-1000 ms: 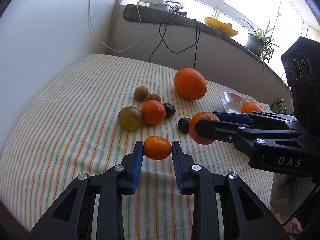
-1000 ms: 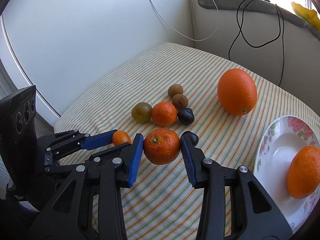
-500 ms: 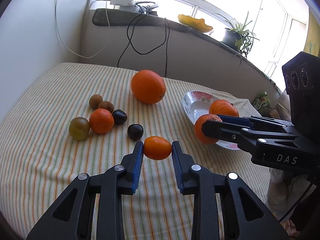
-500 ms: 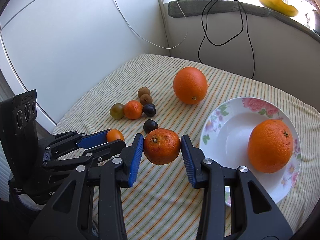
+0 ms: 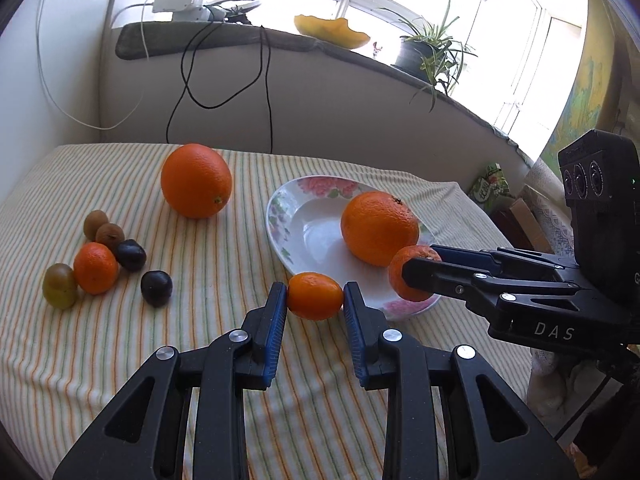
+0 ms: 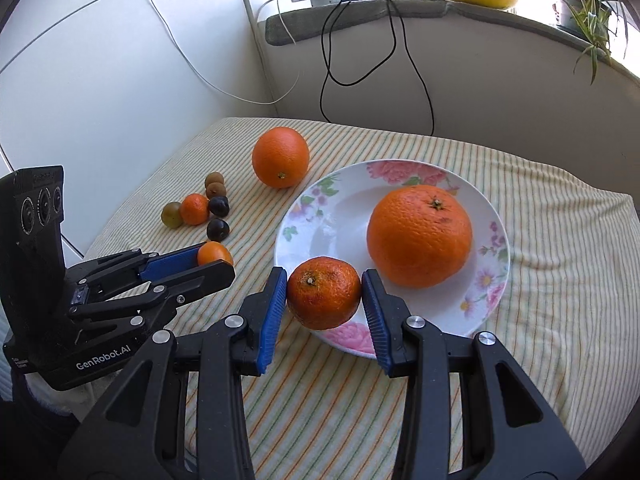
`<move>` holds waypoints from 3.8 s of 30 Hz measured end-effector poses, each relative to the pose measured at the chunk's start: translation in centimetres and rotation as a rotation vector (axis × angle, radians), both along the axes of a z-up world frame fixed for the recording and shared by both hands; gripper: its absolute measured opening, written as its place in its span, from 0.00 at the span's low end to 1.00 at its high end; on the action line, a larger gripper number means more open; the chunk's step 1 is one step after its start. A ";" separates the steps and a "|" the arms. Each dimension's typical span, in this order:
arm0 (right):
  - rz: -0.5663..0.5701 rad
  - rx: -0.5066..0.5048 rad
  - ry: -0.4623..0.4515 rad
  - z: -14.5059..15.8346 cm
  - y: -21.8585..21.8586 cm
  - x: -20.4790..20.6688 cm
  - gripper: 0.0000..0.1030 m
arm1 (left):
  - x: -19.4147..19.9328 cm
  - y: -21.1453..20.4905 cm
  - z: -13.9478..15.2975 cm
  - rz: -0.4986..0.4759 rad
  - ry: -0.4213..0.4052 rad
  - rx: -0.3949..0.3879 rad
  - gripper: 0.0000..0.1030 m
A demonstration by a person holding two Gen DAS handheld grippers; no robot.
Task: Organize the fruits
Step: 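Carry the small tangerine and kumquat over the plate with both grippers, then open both grippers to drop the small tangerine and kumquat onto the plate, then move both grippers toward the green fruit and dark plum on the cloth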
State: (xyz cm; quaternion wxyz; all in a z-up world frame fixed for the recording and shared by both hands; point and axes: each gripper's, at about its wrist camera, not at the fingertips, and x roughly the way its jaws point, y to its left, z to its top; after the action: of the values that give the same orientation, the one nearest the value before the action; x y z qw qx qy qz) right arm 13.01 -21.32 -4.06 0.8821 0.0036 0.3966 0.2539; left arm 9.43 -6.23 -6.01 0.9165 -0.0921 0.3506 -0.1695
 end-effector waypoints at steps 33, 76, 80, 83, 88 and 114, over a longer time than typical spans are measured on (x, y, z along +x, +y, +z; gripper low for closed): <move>-0.082 0.048 0.043 -1.5 -3.9 1.1 0.40 | 1.7 -4.8 -0.1 -0.075 0.004 0.055 0.39; -0.078 0.091 -0.005 1.5 -2.2 0.2 0.89 | -0.7 2.3 0.6 0.121 -0.018 0.088 0.73; -0.060 0.101 -0.009 1.8 -1.4 0.4 0.89 | -1.0 4.1 0.4 0.154 -0.015 0.086 0.73; -0.035 0.106 -0.012 1.9 -0.5 0.5 0.89 | -1.3 5.7 0.3 0.182 -0.013 0.084 0.73; 0.020 0.100 -0.026 2.2 1.7 0.4 0.89 | -1.7 8.3 -0.1 0.229 0.000 0.084 0.73; 0.233 -0.007 0.025 -1.3 14.5 2.1 0.50 | 0.4 16.1 -3.5 0.294 0.084 0.025 0.42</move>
State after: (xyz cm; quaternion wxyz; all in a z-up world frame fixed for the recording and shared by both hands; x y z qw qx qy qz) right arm 15.06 -6.84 -5.37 0.8416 -0.0422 0.4063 0.3534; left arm 9.82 9.84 -9.47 0.9171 -0.1382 0.3731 -0.0251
